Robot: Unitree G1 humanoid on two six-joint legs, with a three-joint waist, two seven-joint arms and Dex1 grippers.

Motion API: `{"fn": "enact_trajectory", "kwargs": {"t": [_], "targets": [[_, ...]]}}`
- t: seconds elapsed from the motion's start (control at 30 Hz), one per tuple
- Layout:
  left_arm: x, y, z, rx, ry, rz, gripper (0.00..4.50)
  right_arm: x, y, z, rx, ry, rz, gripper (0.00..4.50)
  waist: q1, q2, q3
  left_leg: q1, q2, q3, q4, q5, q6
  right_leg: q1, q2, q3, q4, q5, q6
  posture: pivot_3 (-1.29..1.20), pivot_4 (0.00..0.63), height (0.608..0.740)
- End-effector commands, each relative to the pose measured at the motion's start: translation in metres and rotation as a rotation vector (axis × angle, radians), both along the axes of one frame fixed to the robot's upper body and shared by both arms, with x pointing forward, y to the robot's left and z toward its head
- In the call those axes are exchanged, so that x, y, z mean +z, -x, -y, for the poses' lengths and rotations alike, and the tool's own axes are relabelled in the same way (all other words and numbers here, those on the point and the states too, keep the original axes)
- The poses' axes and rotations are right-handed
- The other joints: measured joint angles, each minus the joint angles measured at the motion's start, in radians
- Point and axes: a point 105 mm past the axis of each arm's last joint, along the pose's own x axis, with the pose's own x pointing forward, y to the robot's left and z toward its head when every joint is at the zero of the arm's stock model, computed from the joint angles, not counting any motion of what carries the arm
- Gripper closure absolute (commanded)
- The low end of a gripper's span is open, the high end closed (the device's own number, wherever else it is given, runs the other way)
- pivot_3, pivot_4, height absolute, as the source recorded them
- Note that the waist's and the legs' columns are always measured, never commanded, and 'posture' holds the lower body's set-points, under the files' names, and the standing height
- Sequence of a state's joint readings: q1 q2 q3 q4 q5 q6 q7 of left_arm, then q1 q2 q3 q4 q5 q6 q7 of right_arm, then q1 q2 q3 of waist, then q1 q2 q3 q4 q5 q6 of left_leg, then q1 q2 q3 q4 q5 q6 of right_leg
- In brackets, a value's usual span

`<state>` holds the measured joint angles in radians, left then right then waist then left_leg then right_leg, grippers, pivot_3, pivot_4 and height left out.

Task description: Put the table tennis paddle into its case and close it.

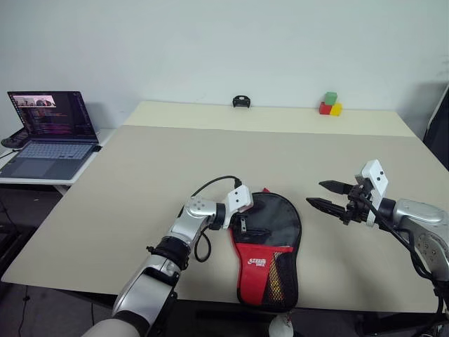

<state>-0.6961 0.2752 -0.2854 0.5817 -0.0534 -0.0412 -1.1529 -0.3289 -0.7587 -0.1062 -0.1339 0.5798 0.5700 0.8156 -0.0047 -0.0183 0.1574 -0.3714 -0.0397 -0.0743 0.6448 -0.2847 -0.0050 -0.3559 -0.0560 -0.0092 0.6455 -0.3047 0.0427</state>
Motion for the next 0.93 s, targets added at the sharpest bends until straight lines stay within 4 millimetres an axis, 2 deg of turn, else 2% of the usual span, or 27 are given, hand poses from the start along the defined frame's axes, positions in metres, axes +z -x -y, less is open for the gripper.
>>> {"fn": "enact_trajectory", "kwargs": {"t": [0.03,0.17,0.27,0.3,0.43,0.53,0.67,0.93], "targets": [[0.042,0.004,-0.015,0.046,0.080,0.040,0.00,0.005,-0.014,0.010,-0.023,-0.001,0.055,0.82,-0.003,0.001,0.002,-0.005,0.000,0.000,0.001,0.000,0.000,-0.005,0.000,0.000,0.001,0.000,0.000,0.00,0.150,0.740],[0.084,0.011,-0.032,0.139,0.191,0.051,0.00,-0.003,-0.027,0.026,-0.067,-0.009,0.042,0.82,0.002,0.004,0.006,-0.025,0.000,0.000,0.006,0.004,-0.006,-0.024,0.000,-0.001,0.005,0.001,-0.001,0.00,0.150,0.740],[0.095,0.015,-0.044,0.207,0.217,0.053,0.00,-0.005,-0.033,0.039,-0.102,-0.017,0.034,0.82,0.004,0.005,0.006,-0.029,-0.001,0.000,0.008,0.004,-0.006,-0.025,-0.001,-0.001,0.003,0.001,-0.001,0.00,0.150,0.740],[0.093,0.016,-0.049,0.244,0.209,0.052,0.00,-0.005,-0.035,0.046,-0.118,-0.022,0.033,0.82,0.005,0.005,0.006,-0.029,-0.001,0.000,0.008,0.004,-0.006,-0.025,-0.001,-0.002,0.003,0.001,-0.001,0.00,0.150,0.740],[0.074,0.018,-0.094,0.469,0.169,0.057,0.00,-0.011,-0.040,0.070,-0.191,0.000,0.019,0.82,0.003,0.006,0.007,-0.027,-0.001,0.000,0.008,0.004,-0.006,-0.024,-0.001,-0.001,0.003,0.001,-0.001,0.00,0.150,0.740],[0.061,0.021,-0.109,0.575,0.140,0.074,0.00,-0.012,-0.042,0.090,-0.250,0.029,0.019,0.82,0.003,0.007,0.008,-0.027,0.000,0.000,0.008,0.004,-0.006,-0.024,-0.001,-0.001,0.005,0.001,-0.001,0.00,0.150,0.740],[0.052,0.020,-0.117,0.633,0.127,0.085,0.00,-0.005,-0.046,0.114,-0.322,0.065,0.034,0.82,0.005,0.008,0.009,-0.027,-0.001,0.000,0.014,0.004,-0.006,-0.024,-0.001,-0.001,0.009,0.001,-0.001,0.00,0.150,0.740],[0.039,0.010,-0.115,0.627,0.112,0.073,0.00,-0.002,-0.039,0.129,-0.324,0.157,0.011,0.82,0.004,0.009,0.009,-0.026,-0.001,0.001,0.017,0.004,-0.006,-0.024,-0.001,0.000,0.016,0.001,-0.001,0.00,0.150,0.740]]}}
